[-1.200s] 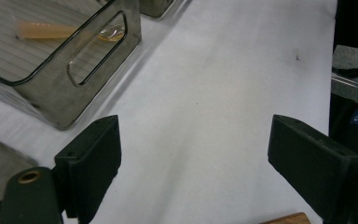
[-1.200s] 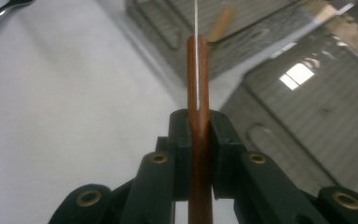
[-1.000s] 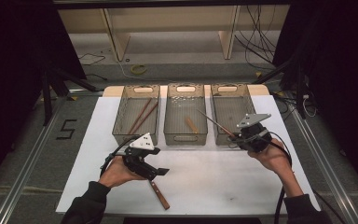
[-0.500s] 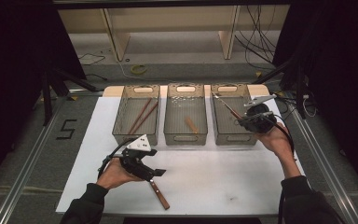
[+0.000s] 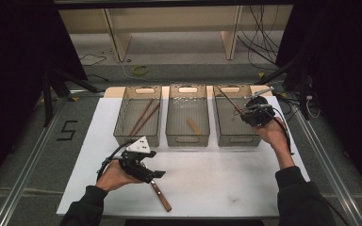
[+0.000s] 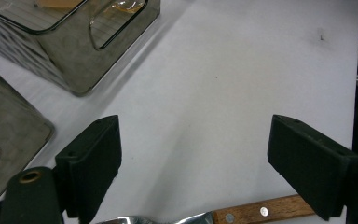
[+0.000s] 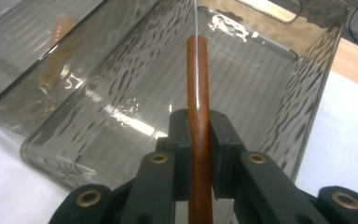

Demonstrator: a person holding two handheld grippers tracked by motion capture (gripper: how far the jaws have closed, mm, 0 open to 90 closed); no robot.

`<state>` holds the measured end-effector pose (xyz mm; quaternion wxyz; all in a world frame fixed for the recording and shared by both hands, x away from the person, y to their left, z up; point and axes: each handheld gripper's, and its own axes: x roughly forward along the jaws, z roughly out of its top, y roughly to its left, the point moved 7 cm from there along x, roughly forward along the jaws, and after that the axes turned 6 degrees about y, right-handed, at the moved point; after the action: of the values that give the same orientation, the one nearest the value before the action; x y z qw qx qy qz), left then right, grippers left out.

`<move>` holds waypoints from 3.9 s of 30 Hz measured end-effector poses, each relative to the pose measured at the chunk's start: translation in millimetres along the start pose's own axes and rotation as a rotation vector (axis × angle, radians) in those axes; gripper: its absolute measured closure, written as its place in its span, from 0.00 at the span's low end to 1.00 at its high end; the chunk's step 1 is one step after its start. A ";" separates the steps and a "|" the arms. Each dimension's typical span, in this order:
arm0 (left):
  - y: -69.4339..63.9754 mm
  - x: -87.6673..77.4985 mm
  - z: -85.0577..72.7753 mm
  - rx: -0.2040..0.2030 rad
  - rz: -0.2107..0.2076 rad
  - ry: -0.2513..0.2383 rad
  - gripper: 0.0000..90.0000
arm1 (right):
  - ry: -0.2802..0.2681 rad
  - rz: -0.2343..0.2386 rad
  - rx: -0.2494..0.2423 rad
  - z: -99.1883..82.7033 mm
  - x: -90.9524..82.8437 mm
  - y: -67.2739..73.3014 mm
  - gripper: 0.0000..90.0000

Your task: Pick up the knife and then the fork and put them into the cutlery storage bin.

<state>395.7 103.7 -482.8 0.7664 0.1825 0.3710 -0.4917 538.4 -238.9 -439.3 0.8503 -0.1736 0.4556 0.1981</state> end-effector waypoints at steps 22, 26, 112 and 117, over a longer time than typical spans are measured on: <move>9.3 0.1 -10.3 -0.005 0.023 0.038 0.20 | 0.018 -0.013 0.023 7.7 17.4 7.3 0.57; 10.5 1.2 -12.3 -0.008 0.029 0.050 0.20 | -0.020 0.013 0.018 5.3 4.9 14.9 0.50; -51.5 42.9 -36.6 0.049 -0.080 0.157 0.99 | -0.166 0.251 -0.063 -108.9 -40.9 103.3 0.38; -46.4 50.4 -27.1 0.048 -0.064 0.152 0.99 | -0.171 0.253 -0.060 -108.6 -42.3 102.3 0.38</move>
<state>356.1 69.1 -534.4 0.7154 0.2254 0.4218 -0.5094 389.6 -210.0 -472.3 0.8487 -0.1228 0.3936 0.3312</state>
